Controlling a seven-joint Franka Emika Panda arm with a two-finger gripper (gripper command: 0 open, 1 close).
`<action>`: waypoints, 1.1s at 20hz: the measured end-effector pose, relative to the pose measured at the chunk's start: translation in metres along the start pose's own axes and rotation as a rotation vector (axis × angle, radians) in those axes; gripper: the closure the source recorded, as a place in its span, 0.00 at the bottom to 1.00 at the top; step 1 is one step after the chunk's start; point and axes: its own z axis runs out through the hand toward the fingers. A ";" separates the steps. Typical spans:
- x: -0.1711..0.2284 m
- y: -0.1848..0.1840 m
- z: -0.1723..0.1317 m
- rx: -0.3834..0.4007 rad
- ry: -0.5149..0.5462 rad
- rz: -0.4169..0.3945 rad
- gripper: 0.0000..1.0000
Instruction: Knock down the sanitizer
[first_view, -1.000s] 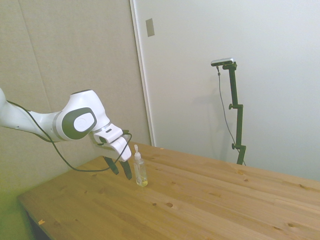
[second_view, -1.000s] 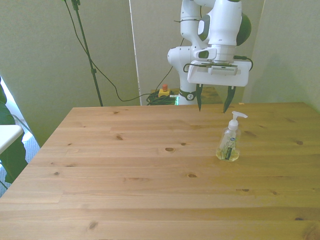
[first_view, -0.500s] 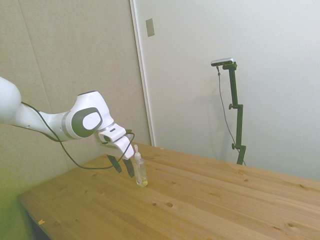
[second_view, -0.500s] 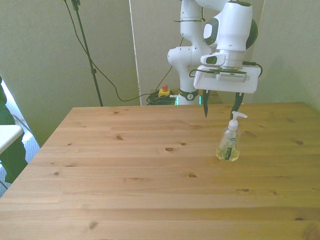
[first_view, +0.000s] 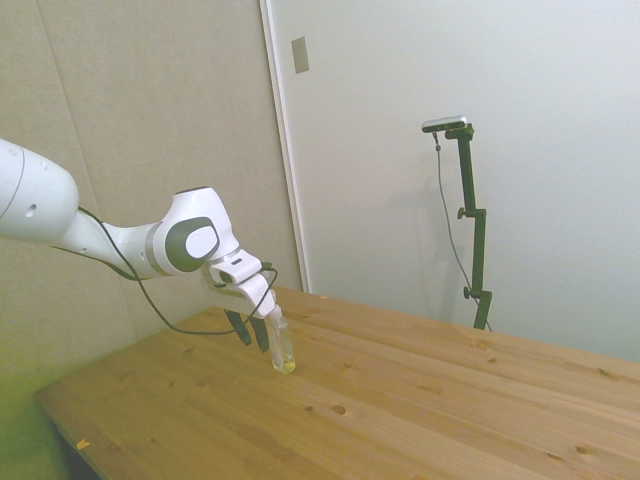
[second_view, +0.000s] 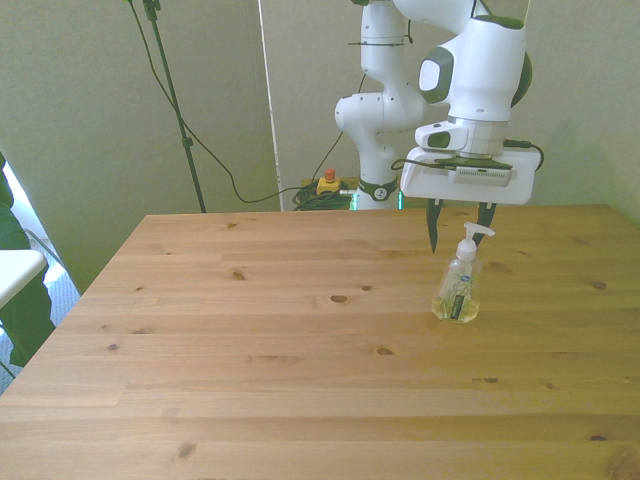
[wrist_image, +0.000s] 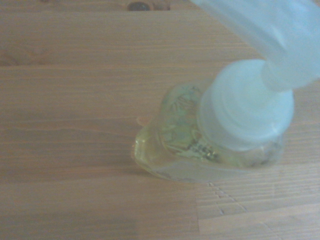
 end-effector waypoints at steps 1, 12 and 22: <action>0.000 -0.003 0.001 -0.001 -0.002 0.000 1.00; 0.007 -0.019 0.012 -0.012 -0.015 0.008 1.00; 0.044 -0.047 0.017 -0.018 0.000 0.035 1.00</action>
